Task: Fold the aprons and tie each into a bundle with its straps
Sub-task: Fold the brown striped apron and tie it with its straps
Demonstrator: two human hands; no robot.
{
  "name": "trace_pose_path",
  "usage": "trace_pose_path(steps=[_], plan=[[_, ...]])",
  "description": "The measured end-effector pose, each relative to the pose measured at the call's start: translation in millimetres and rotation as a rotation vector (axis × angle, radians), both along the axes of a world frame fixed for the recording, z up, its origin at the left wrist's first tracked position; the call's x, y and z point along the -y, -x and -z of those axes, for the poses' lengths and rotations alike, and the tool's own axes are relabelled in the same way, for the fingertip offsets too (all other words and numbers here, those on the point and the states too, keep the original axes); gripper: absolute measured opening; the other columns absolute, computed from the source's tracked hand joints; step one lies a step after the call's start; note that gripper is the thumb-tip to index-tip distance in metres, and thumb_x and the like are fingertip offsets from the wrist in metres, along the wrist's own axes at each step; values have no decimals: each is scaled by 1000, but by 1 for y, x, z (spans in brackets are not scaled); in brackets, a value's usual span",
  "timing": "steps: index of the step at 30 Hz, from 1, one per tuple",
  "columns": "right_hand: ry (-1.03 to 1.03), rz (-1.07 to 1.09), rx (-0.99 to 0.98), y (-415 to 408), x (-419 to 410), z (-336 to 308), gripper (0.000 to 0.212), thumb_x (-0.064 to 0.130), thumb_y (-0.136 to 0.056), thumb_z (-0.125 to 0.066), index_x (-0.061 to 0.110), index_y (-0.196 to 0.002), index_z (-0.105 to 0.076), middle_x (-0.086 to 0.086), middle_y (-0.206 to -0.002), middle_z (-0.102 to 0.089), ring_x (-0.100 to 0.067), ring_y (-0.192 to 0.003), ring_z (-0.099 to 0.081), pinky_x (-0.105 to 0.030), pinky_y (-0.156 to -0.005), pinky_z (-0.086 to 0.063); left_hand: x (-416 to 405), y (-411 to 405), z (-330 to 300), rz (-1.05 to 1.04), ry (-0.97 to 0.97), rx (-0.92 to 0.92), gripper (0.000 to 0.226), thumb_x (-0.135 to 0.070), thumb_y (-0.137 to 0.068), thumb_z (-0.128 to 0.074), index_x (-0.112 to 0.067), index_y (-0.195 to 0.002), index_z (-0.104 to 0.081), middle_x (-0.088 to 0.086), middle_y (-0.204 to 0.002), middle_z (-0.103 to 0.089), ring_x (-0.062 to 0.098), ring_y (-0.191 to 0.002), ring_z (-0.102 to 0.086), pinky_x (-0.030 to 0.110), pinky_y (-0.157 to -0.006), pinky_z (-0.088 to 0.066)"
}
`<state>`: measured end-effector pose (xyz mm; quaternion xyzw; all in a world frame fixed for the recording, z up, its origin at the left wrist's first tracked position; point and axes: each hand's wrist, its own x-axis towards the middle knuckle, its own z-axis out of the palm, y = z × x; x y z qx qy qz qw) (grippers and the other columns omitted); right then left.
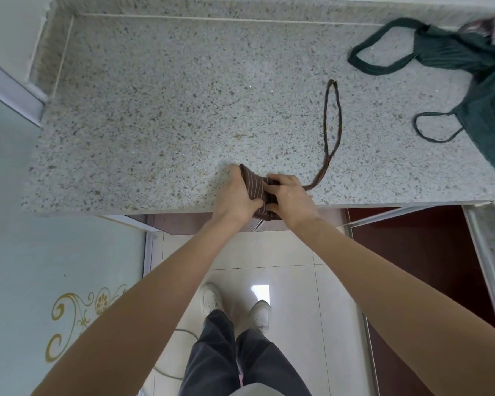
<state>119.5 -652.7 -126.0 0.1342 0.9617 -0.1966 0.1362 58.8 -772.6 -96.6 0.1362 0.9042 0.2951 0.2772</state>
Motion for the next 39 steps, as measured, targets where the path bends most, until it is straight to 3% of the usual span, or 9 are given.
trace_pose_path(steps=[4,7,15,19,22,26,28,34,39], plan=[[283,56,-126,-6,-16,1,44,5,-84,-65,8,-127,-58,-7,-138,-46,-23,-130,-39,-26,-113,-23,-20,-9,-8,13,204,-132,67,-20,-84,-67,-9,-134,-24,14,-106,-60,29,-94,-59,35,-66,-43],[464,357,-336,-21,-36,-9,29,-3,-89,-55,11,-112,-67,6,-108,-55,-2,-101,-53,-14,-98,-38,-31,-11,-9,71,300,-200,70,-19,-85,-66,-7,-136,-20,14,-109,-60,30,-98,-60,36,-70,-42],[1055,799,-72,-24,-51,-13,37,27,-101,-39,-1,-101,-64,-5,-76,-62,-10,-67,-57,-16,-67,-52,-74,-29,-8,287,474,-347,50,-9,-94,-49,-5,-136,-22,20,-123,-51,34,-112,-51,36,-80,-42],[1114,810,8,-22,-61,-17,37,42,-98,-41,13,-86,-62,-1,-79,-63,-9,-72,-60,-14,-62,-51,-76,-37,-1,526,358,-244,78,-42,-80,-64,-10,-137,-23,17,-128,-45,33,-117,-45,40,-93,-40],[1096,756,50,-22,-66,-17,35,46,-93,-49,15,-89,-64,-2,-87,-68,-9,-80,-64,-17,-68,-51,-71,-27,-7,475,166,-52,68,-50,-83,-57,-10,-132,-31,11,-118,-51,27,-104,-52,35,-83,-42],[919,621,77,-16,-67,-14,42,45,-88,-60,8,-106,-66,-11,-105,-69,-21,-99,-66,-33,-92,-52,-49,-12,-14,299,-129,306,33,-27,-103,-28,-13,-126,-46,7,-109,-56,18,-91,-55,30,-84,-46],[837,567,89,-15,-65,-16,38,40,-88,-61,6,-105,-67,-12,-104,-70,-23,-98,-66,-39,-95,-51,-39,-14,-9,205,-245,400,27,-15,-102,-32,-10,-123,-50,9,-103,-57,16,-89,-58,27,-89,-48],[747,570,87,-13,-63,-14,19,26,-90,-61,17,-74,-62,-16,-98,-70,-32,-98,-65,-48,-92,-50,-48,-26,11,162,-185,137,42,-18,-74,-79,-17,-101,-47,-3,-70,-57,6,-63,-55,17,-59,-41],[617,618,59,-8,-60,-15,23,27,-92,-58,5,-90,-66,-18,-97,-69,-29,-88,-64,-46,-87,-52,-65,-39,17,42,-80,-79,47,-31,-73,-78,-16,-95,-40,1,-83,-56,18,-74,-53,29,-61,-36]])
